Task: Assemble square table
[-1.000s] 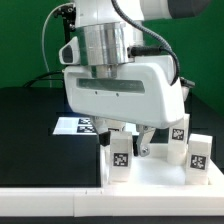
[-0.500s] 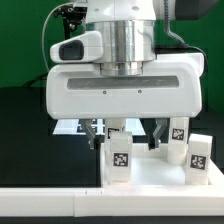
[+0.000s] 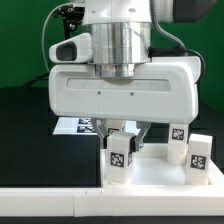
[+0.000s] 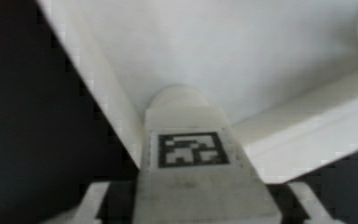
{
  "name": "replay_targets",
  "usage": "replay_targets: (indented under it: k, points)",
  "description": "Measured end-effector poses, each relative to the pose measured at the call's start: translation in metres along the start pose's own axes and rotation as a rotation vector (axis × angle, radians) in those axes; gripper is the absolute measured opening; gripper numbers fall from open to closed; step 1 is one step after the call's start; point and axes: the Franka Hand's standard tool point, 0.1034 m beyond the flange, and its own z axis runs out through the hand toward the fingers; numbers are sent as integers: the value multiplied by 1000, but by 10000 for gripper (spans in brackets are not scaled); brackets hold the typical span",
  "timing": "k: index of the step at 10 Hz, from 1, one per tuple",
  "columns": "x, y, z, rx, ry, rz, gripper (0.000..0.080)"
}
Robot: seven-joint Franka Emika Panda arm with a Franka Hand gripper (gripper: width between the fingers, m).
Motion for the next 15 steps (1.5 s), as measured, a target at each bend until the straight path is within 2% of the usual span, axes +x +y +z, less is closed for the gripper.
replay_targets:
  k: [2, 3, 5, 7, 8, 9, 10, 11, 12, 15]
  points:
    - [-2, 0, 1, -4, -7, 313, 288]
    - [-2, 0, 1, 9, -16, 497, 288]
    - [0, 2, 2, 82, -74, 895, 288]
    - [-1, 2, 2, 74, -82, 950, 288]
    - [-1, 2, 2, 74, -80, 927, 288]
    - [-1, 3, 2, 74, -77, 825, 401]
    - [-1, 4, 2, 72, -75, 674, 551]
    - [0, 6, 1, 74, -70, 488, 551]
    - [-1, 7, 1, 71, -71, 350, 620]
    - [0, 8, 2, 71, -61, 190, 648]
